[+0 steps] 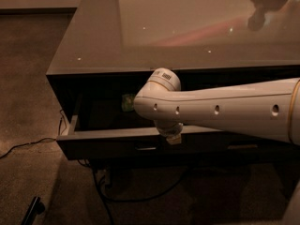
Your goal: Open top drawer
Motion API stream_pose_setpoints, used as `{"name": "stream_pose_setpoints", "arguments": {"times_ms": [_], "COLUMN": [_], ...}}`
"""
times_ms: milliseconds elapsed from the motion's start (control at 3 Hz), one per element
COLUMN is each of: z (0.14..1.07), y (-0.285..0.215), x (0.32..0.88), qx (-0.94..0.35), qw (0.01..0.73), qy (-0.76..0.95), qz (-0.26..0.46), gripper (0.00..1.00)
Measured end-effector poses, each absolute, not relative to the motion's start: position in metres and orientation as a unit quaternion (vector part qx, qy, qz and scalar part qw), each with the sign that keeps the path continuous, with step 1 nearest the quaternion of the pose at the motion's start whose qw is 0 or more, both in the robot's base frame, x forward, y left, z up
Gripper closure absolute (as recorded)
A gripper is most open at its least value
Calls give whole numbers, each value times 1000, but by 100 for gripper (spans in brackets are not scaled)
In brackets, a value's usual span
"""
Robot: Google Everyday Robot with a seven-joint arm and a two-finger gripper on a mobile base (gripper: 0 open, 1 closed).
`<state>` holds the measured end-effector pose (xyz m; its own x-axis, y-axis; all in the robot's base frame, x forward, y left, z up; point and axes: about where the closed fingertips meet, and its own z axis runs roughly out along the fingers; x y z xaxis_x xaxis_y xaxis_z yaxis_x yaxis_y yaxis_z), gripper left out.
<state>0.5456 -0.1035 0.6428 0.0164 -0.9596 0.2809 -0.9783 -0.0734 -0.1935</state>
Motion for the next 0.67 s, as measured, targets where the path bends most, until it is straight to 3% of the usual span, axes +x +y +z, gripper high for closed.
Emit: {"name": "stream_pose_setpoints", "arguments": {"times_ms": [333, 667], "z": [643, 643], "y": [-104, -104], "x": [546, 546], "qx": [712, 712], "qw": [27, 27], "qy": [-680, -680], "qz": [171, 171], "gripper": [86, 63]}}
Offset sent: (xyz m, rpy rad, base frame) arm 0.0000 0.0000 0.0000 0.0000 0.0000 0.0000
